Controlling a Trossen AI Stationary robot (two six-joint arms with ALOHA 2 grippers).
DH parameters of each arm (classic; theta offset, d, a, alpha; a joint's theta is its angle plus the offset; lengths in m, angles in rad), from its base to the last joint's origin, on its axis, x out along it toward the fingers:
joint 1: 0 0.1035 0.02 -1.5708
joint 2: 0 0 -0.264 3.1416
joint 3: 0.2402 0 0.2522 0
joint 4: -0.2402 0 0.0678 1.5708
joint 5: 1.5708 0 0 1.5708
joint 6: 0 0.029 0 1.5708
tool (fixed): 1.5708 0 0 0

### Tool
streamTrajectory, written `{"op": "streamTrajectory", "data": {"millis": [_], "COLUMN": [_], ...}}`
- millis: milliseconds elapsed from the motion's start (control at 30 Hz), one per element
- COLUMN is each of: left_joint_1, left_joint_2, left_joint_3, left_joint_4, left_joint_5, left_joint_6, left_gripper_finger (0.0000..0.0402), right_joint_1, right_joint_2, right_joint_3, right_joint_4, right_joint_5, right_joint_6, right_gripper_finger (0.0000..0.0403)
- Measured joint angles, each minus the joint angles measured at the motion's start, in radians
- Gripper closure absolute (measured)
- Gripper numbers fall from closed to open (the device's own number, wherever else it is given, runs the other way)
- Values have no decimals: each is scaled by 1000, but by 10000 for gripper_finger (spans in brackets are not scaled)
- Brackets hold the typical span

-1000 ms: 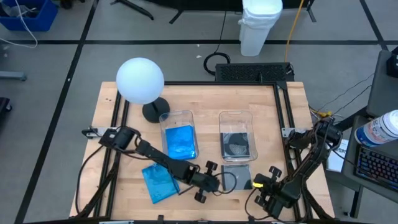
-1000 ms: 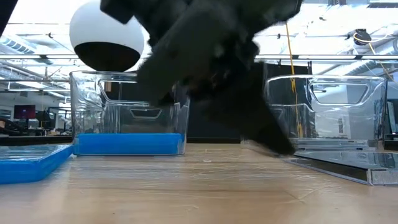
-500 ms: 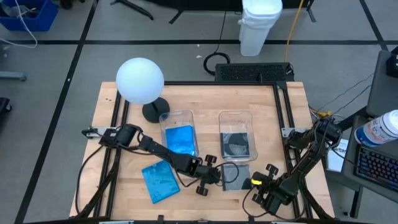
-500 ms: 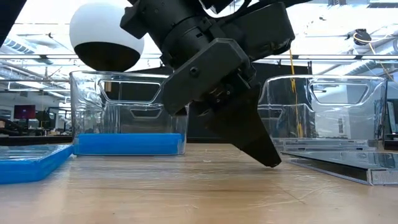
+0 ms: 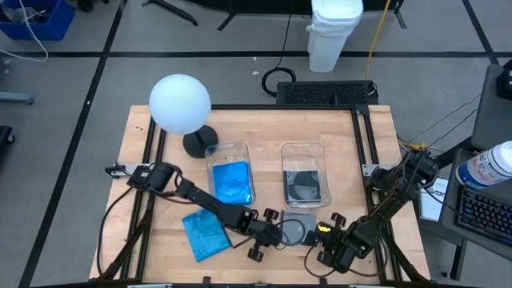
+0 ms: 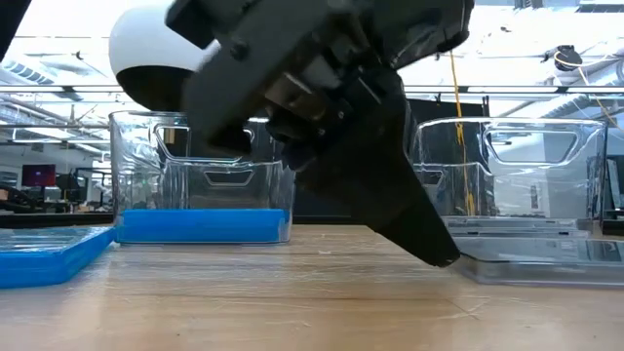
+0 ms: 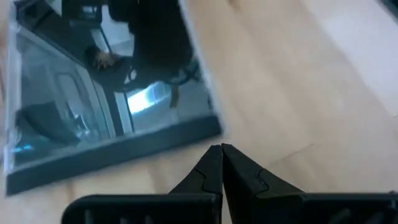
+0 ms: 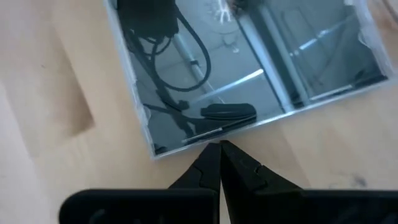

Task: Pick & place jewel cases by type
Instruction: Put the black CD case into the right transparent bin

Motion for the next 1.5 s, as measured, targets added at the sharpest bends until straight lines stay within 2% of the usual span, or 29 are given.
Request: {"op": "streamTrajectory", "data": {"millis": [233,467,767,933,1067,1200,1300,1500], "left_joint_1": [-17,-36,-61,-74,-76,-83,-58,4], "left_joint_2": [-1,-12,-19,-19,-17,-20,-19,-18], "left_joint_3": [0,0,27,87,112,119,109,54], "left_joint_4": [22,-73,-129,-243,-279,-305,-359,-354], "left_joint_5": [-6,-202,-165,-261,-266,-293,-322,-266], "left_joint_6": [1,45,41,36,29,84,135,104], "left_gripper_finger": [392,392,392,392,392,392,392,392], "right_joint_1": [-20,9,40,39,41,41,42,43], "right_joint_2": [2,4,3,4,4,4,4,4], "right_joint_3": [-2,-1,0,13,20,22,22,22], "right_joint_4": [81,91,89,81,73,56,41,29], "right_joint_5": [-19,14,22,13,3,4,23,47], "right_joint_6": [-96,-104,-75,-74,-73,-73,-73,-74], "right_gripper_finger": [403,403,403,403,403,403,403,403]}}
